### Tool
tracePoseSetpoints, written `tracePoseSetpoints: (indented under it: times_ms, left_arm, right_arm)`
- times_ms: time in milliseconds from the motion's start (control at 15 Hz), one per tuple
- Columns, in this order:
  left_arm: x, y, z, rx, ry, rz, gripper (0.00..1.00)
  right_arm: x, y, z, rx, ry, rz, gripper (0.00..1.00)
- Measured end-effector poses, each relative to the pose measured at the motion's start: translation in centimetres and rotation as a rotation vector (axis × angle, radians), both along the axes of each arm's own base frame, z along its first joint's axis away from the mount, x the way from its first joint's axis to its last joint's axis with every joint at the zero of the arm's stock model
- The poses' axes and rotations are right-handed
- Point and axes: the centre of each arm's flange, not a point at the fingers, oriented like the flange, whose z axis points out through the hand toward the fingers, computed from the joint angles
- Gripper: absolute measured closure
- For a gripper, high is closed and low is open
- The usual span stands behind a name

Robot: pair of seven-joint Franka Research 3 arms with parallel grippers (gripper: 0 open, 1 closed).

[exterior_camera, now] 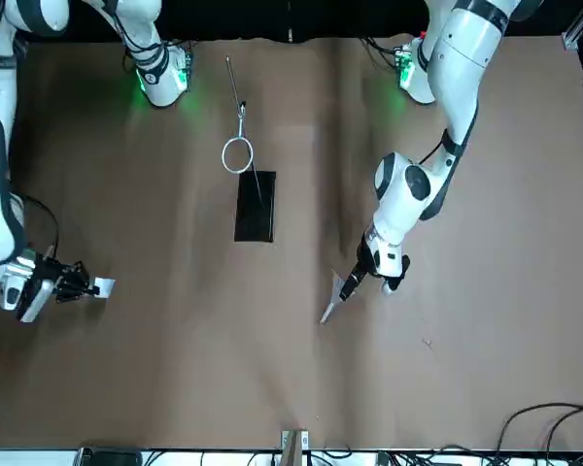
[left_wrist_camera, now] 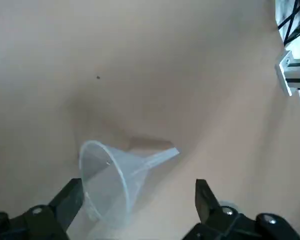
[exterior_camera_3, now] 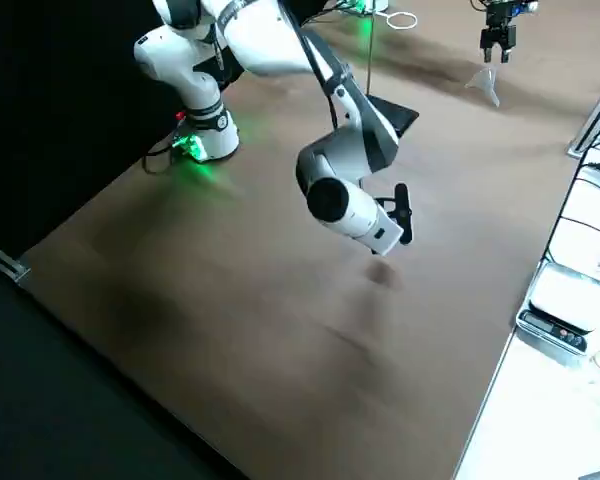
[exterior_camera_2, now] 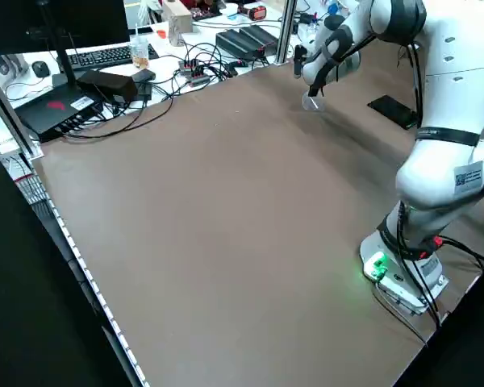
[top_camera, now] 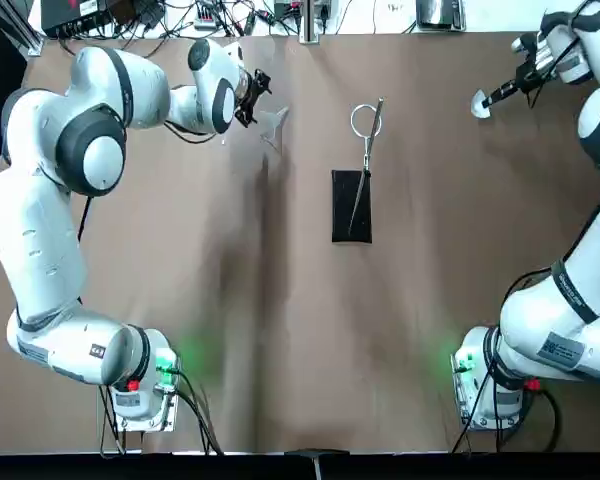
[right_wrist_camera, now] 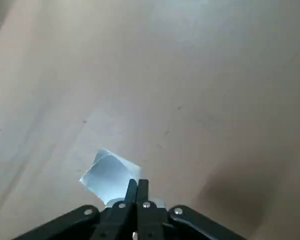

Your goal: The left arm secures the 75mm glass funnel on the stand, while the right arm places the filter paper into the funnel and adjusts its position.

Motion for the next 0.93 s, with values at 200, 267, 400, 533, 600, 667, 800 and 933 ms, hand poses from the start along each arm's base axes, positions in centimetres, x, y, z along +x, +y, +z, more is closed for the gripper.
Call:
tracePoseSetpoints:
  times_ms: [200, 267, 400, 533, 600, 667, 800, 933]
  left_arm:
    - [-0.2, -0.5, -0.1, -0.017, 0.021, 0.035, 0.07]
    - [-0.2, -0.5, -0.4, -0.018, 0.028, 0.042, 0.07]
    - [-0.2, -0.4, -1.1, -0.018, 0.041, 0.050, 0.20]
    - [-0.2, -0.4, -1.6, -0.022, 0.053, 0.064, 0.24]
    - [0.0, -0.5, -1.6, -0.028, 0.055, 0.075, 0.31]
    - [0.2, -0.6, -1.5, -0.035, 0.055, 0.087, 0.31]
    - [0.5, -0.7, -1.3, -0.042, 0.053, 0.095, 0.36]
    - [0.7, -0.7, -1.2, -0.045, 0.051, 0.100, 0.37]
  right_arm:
    - [0.1, 1.1, 3.8, -0.060, 0.096, -0.015, 0.99]
    - [0.3, 2.0, 5.1, -0.077, 0.135, -0.016, 0.99]
    - [0.7, 3.8, 8.2, -0.135, 0.230, 0.001, 0.99]
    - [1.0, 4.8, 11.9, -0.198, 0.305, -0.005, 0.99]
    - [0.9, 5.2, 13.5, -0.213, 0.338, -0.006, 0.99]
    - [0.6, 5.6, 14.9, -0.216, 0.365, -0.004, 0.99]
    - [0.0, 6.6, 17.1, -0.213, 0.405, -0.001, 0.99]
    - [-0.4, 7.9, 18.8, -0.217, 0.426, -0.016, 0.99]
